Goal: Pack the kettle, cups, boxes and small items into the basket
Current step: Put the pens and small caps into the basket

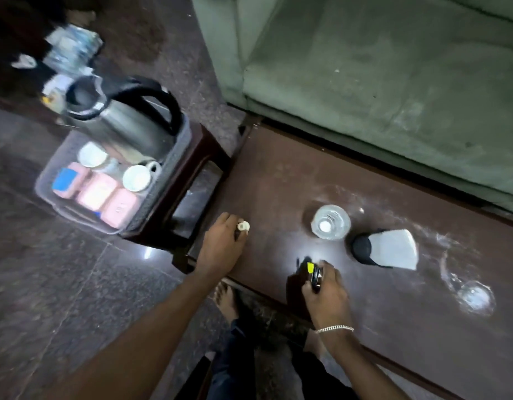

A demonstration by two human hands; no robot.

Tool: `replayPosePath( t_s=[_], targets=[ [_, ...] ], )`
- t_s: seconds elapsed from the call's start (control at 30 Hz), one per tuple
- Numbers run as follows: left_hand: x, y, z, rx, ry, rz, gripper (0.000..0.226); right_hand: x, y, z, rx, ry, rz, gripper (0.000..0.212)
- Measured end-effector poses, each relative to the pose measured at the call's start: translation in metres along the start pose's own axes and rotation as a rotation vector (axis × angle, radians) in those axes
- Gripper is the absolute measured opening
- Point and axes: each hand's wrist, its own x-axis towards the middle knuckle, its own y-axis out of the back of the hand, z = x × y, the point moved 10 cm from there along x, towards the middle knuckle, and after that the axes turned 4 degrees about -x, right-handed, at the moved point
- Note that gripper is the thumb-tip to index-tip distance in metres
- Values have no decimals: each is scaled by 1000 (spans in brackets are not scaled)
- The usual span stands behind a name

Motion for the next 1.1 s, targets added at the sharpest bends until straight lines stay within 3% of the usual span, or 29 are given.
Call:
replayPosePath(
  t_s=[0.13,0.3,0.53,0.77,1.1],
  targets=[
    [7,100,-28,-7,-10,130,12,-5,-20,-113,115,98,-20,55],
    [25,218,-104,48,99,242,17,-13,-60,-262,228,254,-88,57],
    [58,283,-205,138,205,103,23,-36,-126,-419,230,447,-140,48],
    [84,263,-235,116,107,-129,20,-32,-195,-464,-41,442,-248,47],
    [88,259,-248,55,72,-157,27,-23,-209,-462,-119,445,-160,45]
  ],
)
